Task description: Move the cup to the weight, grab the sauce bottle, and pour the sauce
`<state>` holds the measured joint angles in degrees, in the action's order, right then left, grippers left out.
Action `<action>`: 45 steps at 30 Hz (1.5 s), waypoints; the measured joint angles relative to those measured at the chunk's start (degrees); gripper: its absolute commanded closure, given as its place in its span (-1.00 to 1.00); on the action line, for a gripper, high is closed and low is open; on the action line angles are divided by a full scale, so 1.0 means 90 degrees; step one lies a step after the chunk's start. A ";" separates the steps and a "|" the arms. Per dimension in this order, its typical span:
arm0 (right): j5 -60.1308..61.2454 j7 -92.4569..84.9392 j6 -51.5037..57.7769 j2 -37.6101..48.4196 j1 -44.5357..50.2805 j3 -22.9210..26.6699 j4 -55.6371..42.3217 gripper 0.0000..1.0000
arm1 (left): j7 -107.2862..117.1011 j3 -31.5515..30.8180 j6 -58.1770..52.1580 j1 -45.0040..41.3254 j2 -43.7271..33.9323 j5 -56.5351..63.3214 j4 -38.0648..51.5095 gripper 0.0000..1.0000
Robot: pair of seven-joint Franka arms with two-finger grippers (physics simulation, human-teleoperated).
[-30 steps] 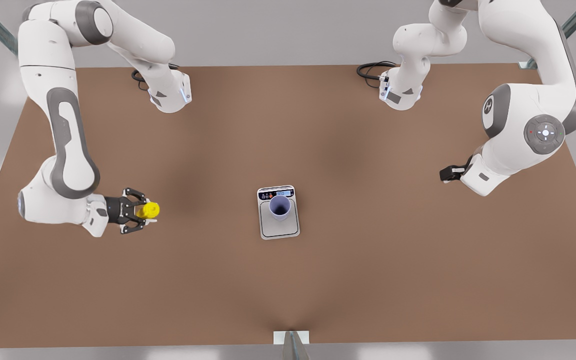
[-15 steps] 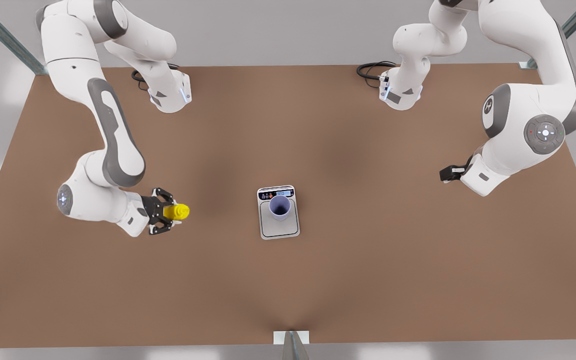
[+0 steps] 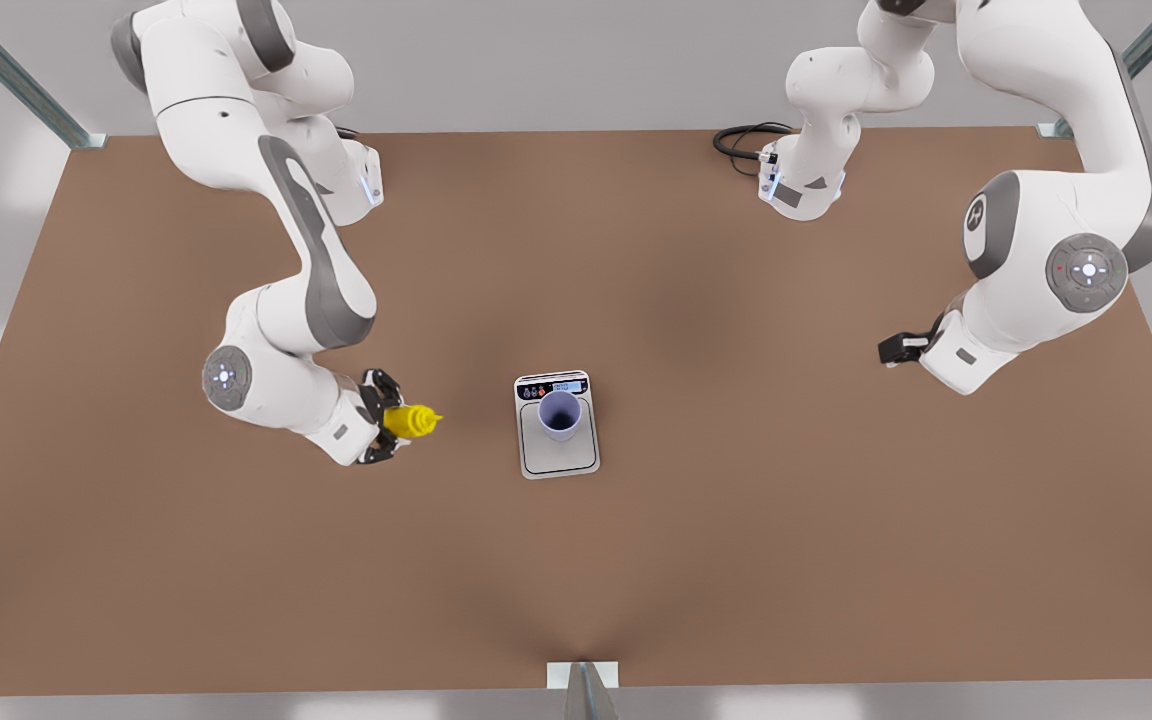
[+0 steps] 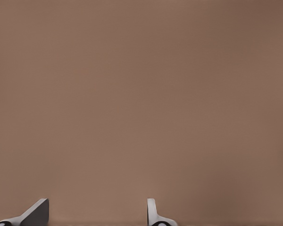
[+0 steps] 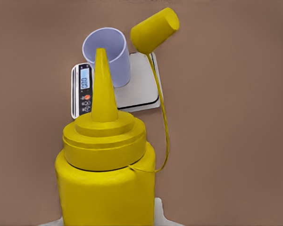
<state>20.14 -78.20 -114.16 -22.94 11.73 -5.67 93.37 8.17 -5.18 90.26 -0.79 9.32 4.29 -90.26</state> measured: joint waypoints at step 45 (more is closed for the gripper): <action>0.0370 -0.0883 0.0925 -0.0361 0.0606 0.1230 -0.0561 -0.15 | 0.0000 0.0000 -0.0019 -0.0013 0.0068 -0.0009 0.0000 -1.00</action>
<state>23.47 -86.14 -105.83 -26.19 17.18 5.40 88.33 8.17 -5.18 90.09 -0.90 9.94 4.21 -90.26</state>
